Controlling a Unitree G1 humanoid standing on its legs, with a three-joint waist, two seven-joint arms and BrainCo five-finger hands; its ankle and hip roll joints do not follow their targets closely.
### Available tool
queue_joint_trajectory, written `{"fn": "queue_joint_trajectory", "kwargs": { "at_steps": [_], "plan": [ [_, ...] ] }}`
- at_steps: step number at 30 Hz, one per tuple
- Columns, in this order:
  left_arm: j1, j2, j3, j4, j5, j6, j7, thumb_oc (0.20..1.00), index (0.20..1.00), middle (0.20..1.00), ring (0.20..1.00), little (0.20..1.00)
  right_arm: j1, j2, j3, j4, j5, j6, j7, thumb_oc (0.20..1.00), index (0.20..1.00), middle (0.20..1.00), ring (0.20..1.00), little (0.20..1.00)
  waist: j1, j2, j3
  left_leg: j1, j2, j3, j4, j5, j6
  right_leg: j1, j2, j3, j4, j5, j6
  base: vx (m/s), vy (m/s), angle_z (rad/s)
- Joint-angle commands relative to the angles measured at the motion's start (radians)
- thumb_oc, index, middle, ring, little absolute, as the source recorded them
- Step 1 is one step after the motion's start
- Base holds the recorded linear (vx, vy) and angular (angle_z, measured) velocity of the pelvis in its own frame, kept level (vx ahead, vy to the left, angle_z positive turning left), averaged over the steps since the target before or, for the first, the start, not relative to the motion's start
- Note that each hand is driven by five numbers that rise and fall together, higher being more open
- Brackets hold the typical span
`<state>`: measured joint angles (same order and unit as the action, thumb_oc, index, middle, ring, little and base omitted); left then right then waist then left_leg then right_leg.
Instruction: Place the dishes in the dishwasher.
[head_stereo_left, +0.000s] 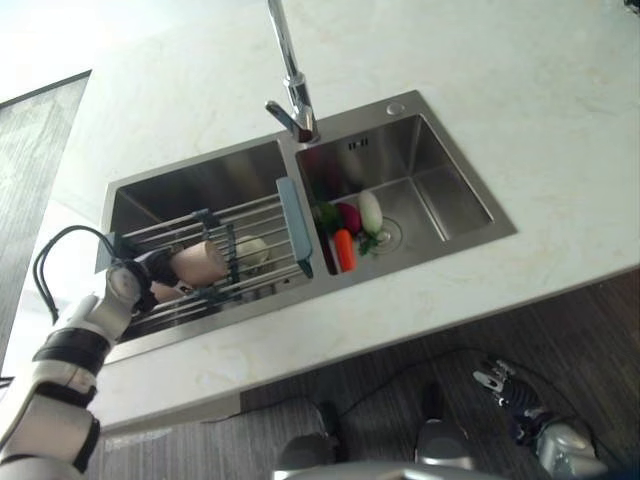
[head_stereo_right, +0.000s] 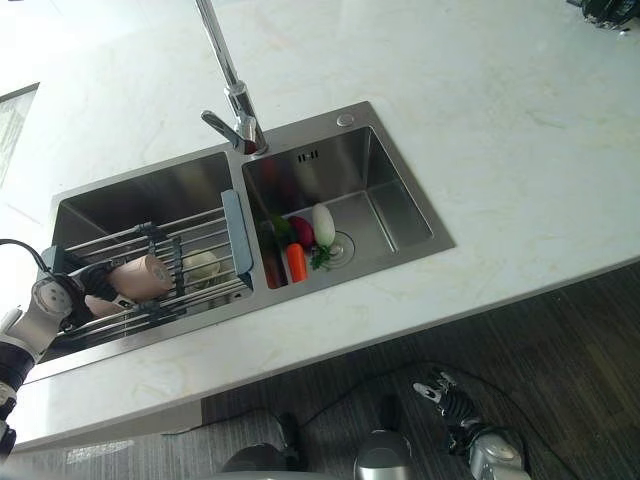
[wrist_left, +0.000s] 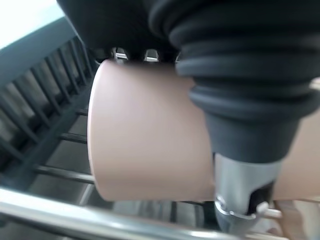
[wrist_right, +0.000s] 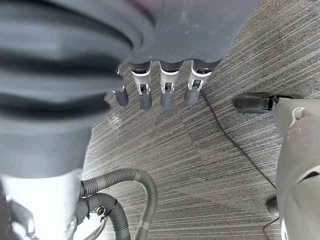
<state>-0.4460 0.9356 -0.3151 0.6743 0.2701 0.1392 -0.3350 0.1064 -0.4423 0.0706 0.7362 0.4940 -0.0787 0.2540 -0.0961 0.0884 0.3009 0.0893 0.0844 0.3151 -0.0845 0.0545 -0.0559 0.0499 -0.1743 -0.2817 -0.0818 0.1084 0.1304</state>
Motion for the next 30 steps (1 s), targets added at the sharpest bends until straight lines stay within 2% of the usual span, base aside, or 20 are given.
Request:
{"fn": "queue_joint_trajectory", "kwargs": {
  "at_steps": [1, 4, 5, 6, 12, 13, 15, 18, 19, 20, 22, 23, 26, 28, 29, 30],
  "plan": [
    [-0.073, -0.004, -0.009, 0.096, 0.119, -0.016, -0.004, 0.200, 0.200, 0.200, 0.200, 0.200, -0.031, -0.026, 0.008, -0.047, 0.024, -0.020, 0.003, 1.000, 1.000, 1.000, 1.000, 1.000, 0.004, -0.023, 0.009, -0.059, -0.032, 0.026, 0.108, -0.068, 0.024, -0.069, -0.046, -0.046, 0.147, -0.060, 0.082, 0.00, 0.000, 0.00],
    [-0.072, 0.004, -0.021, 0.097, 0.146, -0.046, 0.005, 0.200, 0.200, 0.200, 0.200, 0.200, -0.035, -0.029, 0.010, -0.045, 0.027, -0.020, 0.005, 1.000, 1.000, 1.000, 1.000, 1.000, 0.004, -0.023, 0.008, -0.057, -0.031, 0.026, 0.106, -0.068, 0.024, -0.069, -0.047, -0.047, 0.146, -0.059, 0.084, 0.00, 0.000, 0.00],
    [-0.073, 0.008, -0.031, 0.098, 0.167, -0.099, 0.025, 0.200, 0.200, 0.200, 0.200, 0.200, -0.036, -0.030, 0.012, -0.044, 0.029, -0.022, 0.006, 1.000, 1.000, 1.000, 1.000, 1.000, 0.004, -0.024, 0.007, -0.058, -0.031, 0.027, 0.104, -0.069, 0.024, -0.070, -0.047, -0.047, 0.146, -0.059, 0.084, 0.00, 0.000, 0.00],
    [-0.074, 0.010, -0.034, 0.097, 0.169, -0.111, 0.026, 0.200, 0.200, 0.200, 0.200, 0.200, -0.036, -0.030, 0.012, -0.044, 0.029, -0.022, 0.007, 1.000, 1.000, 1.000, 1.000, 1.000, 0.004, -0.024, 0.007, -0.057, -0.031, 0.027, 0.104, -0.069, 0.024, -0.070, -0.047, -0.047, 0.146, -0.059, 0.084, 0.00, 0.000, 0.00],
    [-0.058, 0.031, -0.045, 0.080, 0.194, -0.069, -0.026, 0.200, 0.200, 0.200, 0.200, 0.200, -0.035, -0.033, 0.012, -0.047, 0.034, -0.024, 0.004, 1.000, 1.000, 1.000, 1.000, 1.000, 0.008, -0.022, 0.005, -0.055, -0.031, 0.026, 0.102, -0.070, 0.024, -0.066, -0.049, -0.052, 0.144, -0.058, 0.086, 0.00, 0.000, 0.00],
    [-0.049, 0.031, -0.040, 0.082, 0.202, -0.090, -0.002, 0.200, 0.200, 0.200, 0.200, 0.200, -0.035, -0.033, 0.011, -0.047, 0.033, -0.020, 0.006, 1.000, 1.000, 1.000, 1.000, 1.000, 0.009, -0.022, 0.001, -0.054, -0.033, 0.024, 0.100, -0.070, 0.025, -0.065, -0.049, -0.052, 0.144, -0.059, 0.086, 0.00, 0.000, 0.00],
    [-0.045, 0.028, -0.039, 0.083, 0.199, -0.089, 0.031, 0.200, 0.200, 0.200, 0.200, 0.200, -0.033, -0.032, 0.012, -0.047, 0.034, -0.020, 0.007, 1.000, 1.000, 1.000, 1.000, 1.000, 0.009, -0.022, -0.001, -0.051, -0.033, 0.023, 0.098, -0.071, 0.025, -0.063, -0.048, -0.051, 0.144, -0.061, 0.084, 0.00, 0.000, 0.00],
    [-0.038, 0.023, -0.031, 0.078, 0.189, -0.090, 0.121, 0.200, 0.200, 0.200, 0.200, 0.200, -0.031, -0.030, 0.014, -0.047, 0.035, -0.021, 0.008, 1.000, 1.000, 1.000, 1.000, 1.000, 0.009, -0.022, -0.003, -0.049, -0.034, 0.021, 0.098, -0.071, 0.026, -0.061, -0.047, -0.049, 0.145, -0.064, 0.083, 0.00, 0.000, 0.00],
    [-0.036, 0.024, -0.020, 0.070, 0.163, -0.107, 0.216, 0.200, 0.200, 0.200, 0.200, 0.200, -0.029, -0.029, 0.016, -0.041, 0.039, -0.028, 0.010, 1.000, 1.000, 1.000, 1.000, 1.000, 0.011, -0.023, -0.007, -0.048, -0.034, 0.019, 0.098, -0.072, 0.026, -0.059, -0.046, -0.047, 0.146, -0.066, 0.082, 0.01, -0.036, 0.00],
    [-0.034, 0.026, -0.005, 0.052, 0.129, -0.143, 0.331, 0.200, 0.200, 0.200, 0.200, 0.200, -0.024, -0.024, 0.019, -0.035, 0.043, -0.036, 0.011, 1.000, 1.000, 1.000, 1.000, 1.000, 0.013, -0.025, -0.010, -0.046, -0.034, 0.016, 0.097, -0.073, 0.026, -0.057, -0.046, -0.046, 0.146, -0.068, 0.081, 0.01, -0.038, 0.00],
    [-0.035, 0.029, 0.010, 0.037, 0.117, -0.181, 0.418, 0.200, 0.200, 0.200, 0.200, 0.200, -0.023, -0.019, 0.023, -0.032, 0.046, -0.042, 0.010, 1.000, 1.000, 1.000, 1.000, 1.000, 0.016, -0.028, -0.010, -0.055, -0.031, 0.029, 0.100, -0.056, 0.032, -0.064, -0.046, -0.056, 0.145, -0.054, 0.069, -0.02, -0.049, 0.00],
    [-0.035, 0.038, 0.025, 0.011, 0.112, -0.217, 0.491, 0.200, 0.200, 0.200, 0.200, 0.200, -0.015, -0.013, 0.026, -0.030, 0.052, -0.047, 0.008, 1.000, 1.000, 1.000, 1.000, 1.000, 0.021, -0.028, -0.017, -0.042, -0.034, 0.014, 0.094, -0.074, 0.026, -0.051, -0.045, -0.049, 0.145, -0.071, 0.078, 0.03, -0.063, 0.02],
    [-0.028, 0.085, 0.079, -0.099, 0.110, -0.314, 0.677, 0.200, 0.200, 0.200, 0.200, 0.200, 0.007, 0.007, 0.025, -0.002, 0.063, -0.074, 0.018, 1.000, 1.000, 1.000, 1.000, 1.000, 0.039, -0.029, -0.032, -0.033, -0.033, 0.008, 0.085, -0.076, 0.024, -0.035, -0.046, -0.061, 0.138, -0.076, 0.075, 0.06, -0.066, 0.04],
    [-0.006, 0.112, 0.111, -0.170, 0.090, -0.341, 0.761, 0.200, 0.200, 0.200, 0.200, 0.200, 0.015, 0.023, 0.025, 0.019, 0.072, -0.096, 0.022, 1.000, 1.000, 1.000, 1.000, 1.000, 0.050, -0.028, -0.039, -0.036, -0.033, 0.017, 0.082, -0.061, 0.029, -0.031, -0.048, -0.082, 0.134, -0.064, 0.064, 0.01, -0.079, 0.02],
    [0.007, 0.118, 0.131, -0.202, 0.097, -0.357, 0.802, 0.200, 0.200, 0.200, 0.200, 0.200, 0.019, 0.030, 0.023, 0.026, 0.078, -0.101, 0.024, 1.000, 1.000, 1.000, 1.000, 1.000, 0.055, -0.026, -0.047, -0.022, -0.036, 0.001, 0.074, -0.078, 0.023, -0.017, -0.047, -0.076, 0.133, -0.082, 0.073, -0.02, -0.092, 0.05],
    [0.013, 0.121, 0.147, -0.228, 0.108, -0.362, 0.825, 0.200, 0.200, 0.200, 0.200, 0.200, 0.021, 0.036, 0.020, 0.029, 0.082, -0.104, 0.025, 1.000, 1.000, 1.000, 1.000, 1.000, 0.060, -0.026, -0.048, -0.029, -0.034, 0.014, 0.077, -0.063, 0.029, -0.021, -0.048, -0.090, 0.133, -0.069, 0.063, 0.05, -0.068, 0.08]
  ]
}}
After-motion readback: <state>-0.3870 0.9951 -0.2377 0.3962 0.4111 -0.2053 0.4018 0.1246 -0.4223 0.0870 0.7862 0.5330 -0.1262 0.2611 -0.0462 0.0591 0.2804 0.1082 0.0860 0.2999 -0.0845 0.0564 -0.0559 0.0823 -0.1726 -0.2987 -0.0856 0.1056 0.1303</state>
